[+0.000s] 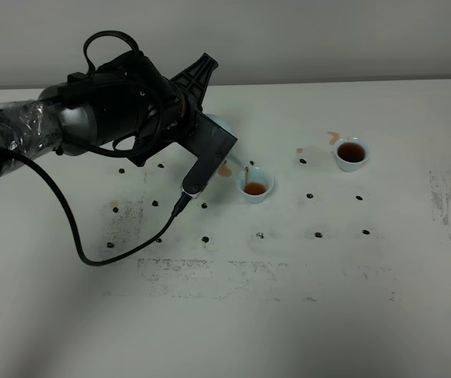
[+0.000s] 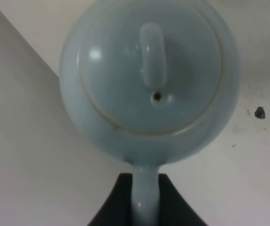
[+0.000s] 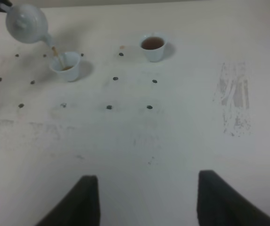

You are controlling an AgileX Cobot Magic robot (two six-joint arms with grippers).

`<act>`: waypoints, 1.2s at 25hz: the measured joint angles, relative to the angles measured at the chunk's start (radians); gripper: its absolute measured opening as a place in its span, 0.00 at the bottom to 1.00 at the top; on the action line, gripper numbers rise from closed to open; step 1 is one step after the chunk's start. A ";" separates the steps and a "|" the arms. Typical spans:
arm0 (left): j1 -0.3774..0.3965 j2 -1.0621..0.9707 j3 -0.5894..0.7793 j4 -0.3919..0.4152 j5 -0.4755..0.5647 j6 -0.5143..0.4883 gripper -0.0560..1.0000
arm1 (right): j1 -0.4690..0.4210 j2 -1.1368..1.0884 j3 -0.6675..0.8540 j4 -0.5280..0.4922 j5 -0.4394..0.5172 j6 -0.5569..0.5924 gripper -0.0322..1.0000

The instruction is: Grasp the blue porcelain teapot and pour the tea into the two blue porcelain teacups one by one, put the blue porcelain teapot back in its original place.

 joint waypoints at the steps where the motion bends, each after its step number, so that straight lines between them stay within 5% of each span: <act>1: 0.000 0.000 0.000 0.000 0.000 0.002 0.13 | 0.000 0.000 0.000 0.000 0.000 0.000 0.50; 30: -0.009 0.000 0.000 0.030 0.000 0.020 0.13 | 0.000 0.000 0.000 0.000 0.000 0.000 0.50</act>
